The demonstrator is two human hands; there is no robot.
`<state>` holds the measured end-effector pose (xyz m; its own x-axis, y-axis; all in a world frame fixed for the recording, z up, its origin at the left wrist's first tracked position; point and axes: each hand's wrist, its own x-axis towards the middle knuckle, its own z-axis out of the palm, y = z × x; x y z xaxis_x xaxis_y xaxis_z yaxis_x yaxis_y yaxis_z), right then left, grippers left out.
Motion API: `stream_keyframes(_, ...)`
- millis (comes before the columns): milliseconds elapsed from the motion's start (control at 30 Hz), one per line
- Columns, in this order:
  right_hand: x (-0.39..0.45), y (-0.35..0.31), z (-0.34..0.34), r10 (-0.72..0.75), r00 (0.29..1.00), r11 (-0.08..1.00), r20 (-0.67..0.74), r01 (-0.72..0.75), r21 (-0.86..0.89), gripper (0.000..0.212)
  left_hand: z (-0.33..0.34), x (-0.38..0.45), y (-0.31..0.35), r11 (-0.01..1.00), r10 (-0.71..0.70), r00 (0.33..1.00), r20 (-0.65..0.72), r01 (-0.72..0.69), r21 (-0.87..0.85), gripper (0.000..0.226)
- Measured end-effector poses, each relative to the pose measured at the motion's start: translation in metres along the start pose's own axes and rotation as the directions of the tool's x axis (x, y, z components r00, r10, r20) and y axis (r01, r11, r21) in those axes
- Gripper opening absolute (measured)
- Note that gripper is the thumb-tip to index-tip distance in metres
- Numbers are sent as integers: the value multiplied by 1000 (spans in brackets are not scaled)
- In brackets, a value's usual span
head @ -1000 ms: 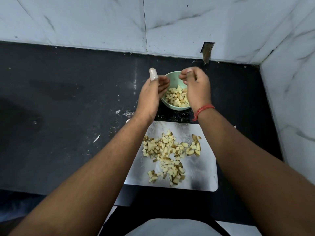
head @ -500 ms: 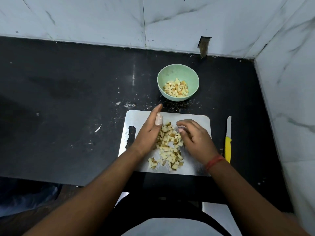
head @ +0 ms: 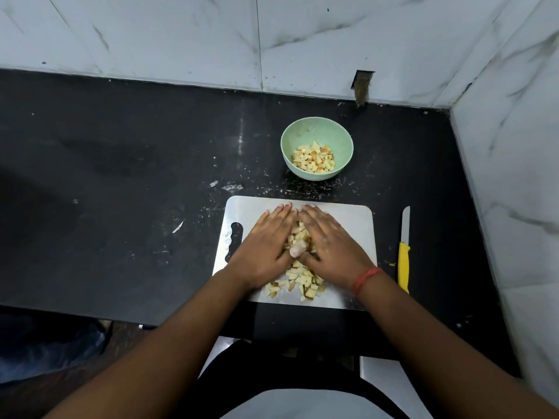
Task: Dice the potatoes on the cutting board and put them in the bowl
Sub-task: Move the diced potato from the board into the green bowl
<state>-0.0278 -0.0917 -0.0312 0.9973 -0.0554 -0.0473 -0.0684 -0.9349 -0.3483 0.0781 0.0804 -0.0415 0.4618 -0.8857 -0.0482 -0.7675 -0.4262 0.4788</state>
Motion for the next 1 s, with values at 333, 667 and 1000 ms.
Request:
stream_keyframes(333,10,5,12,-91,991,995,-100,87,-44,55,15,1,-1,992,14,978,-207,13,128,68)
stream_keyframes(667,20,-3,5,-34,962,998,-270,21,-52,20,2,18,6,995,-98,966,-239,86,-60,27)
stream_keyframes(1000,25,-24,-29,509,846,659,-158,-265,704,13,-32,26,38,716,-356,917,-181,143,-683,48)
